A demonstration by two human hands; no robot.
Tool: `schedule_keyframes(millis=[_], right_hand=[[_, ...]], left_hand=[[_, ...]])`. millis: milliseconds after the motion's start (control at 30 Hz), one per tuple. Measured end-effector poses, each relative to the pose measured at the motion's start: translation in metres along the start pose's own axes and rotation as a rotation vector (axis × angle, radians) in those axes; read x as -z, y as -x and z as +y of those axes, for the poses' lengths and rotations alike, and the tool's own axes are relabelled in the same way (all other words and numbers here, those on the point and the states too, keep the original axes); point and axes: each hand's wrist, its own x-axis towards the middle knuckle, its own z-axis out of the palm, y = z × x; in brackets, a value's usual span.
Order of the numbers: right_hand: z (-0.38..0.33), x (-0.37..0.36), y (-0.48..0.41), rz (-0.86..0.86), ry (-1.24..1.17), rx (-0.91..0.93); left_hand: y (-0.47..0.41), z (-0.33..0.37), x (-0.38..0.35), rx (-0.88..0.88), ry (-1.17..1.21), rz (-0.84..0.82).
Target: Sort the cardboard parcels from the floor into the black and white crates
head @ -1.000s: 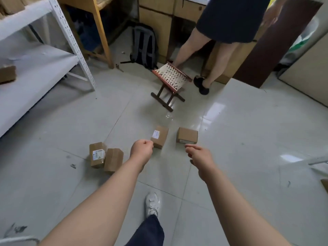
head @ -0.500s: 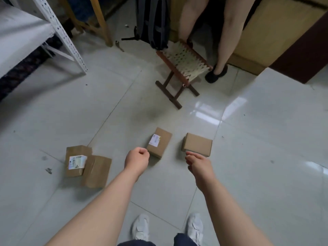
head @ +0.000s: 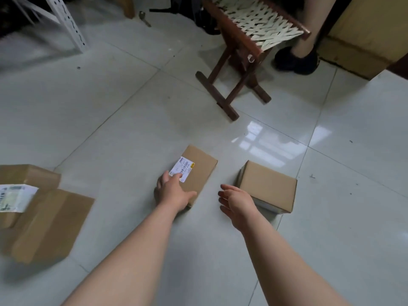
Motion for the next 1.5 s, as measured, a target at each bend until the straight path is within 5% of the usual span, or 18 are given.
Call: schedule_keyframes(millis=[133,267,433,633,733,900,1033,1200,1367,1500], right_hand=[[0.006,0.001,-0.049,-0.023,0.102,-0.013],[0.008,0.005,-0.084,-0.022,0.131,-0.018],[0.014,0.014,-0.085,0.029,0.091,-0.087],[-0.006,0.012,-0.079,-0.166,-0.099,-0.106],[-0.010,0.013,-0.071,-0.200,-0.206,-0.105],[-0.011,0.008,-0.065,-0.165,-0.224,-0.083],[-0.002,0.004,-0.069,-0.160,-0.075,-0.127],[0.005,0.011,-0.071,-0.197,0.080,-0.135],[-0.016,0.052,-0.072,0.140,-0.061,0.175],[-0.015,0.114,-0.079,0.501,0.030,0.234]], left_hand=[[-0.041,-0.006,-0.042,0.054,-0.104,-0.057],[-0.054,-0.010,-0.054,-0.003,-0.114,0.084],[-0.035,-0.017,-0.021,0.194,0.883,-0.387],[-0.024,-0.018,-0.003,0.279,1.222,-0.639],[-0.024,-0.025,-0.002,0.279,1.188,-0.623],[-0.025,-0.026,-0.006,0.215,0.971,-0.312],[-0.018,-0.028,-0.015,0.190,0.769,-0.218],[-0.018,-0.029,-0.024,0.310,0.786,-0.148],[-0.020,0.011,-0.018,0.118,0.671,0.158],[-0.015,0.068,-0.046,-0.131,0.630,0.014]])
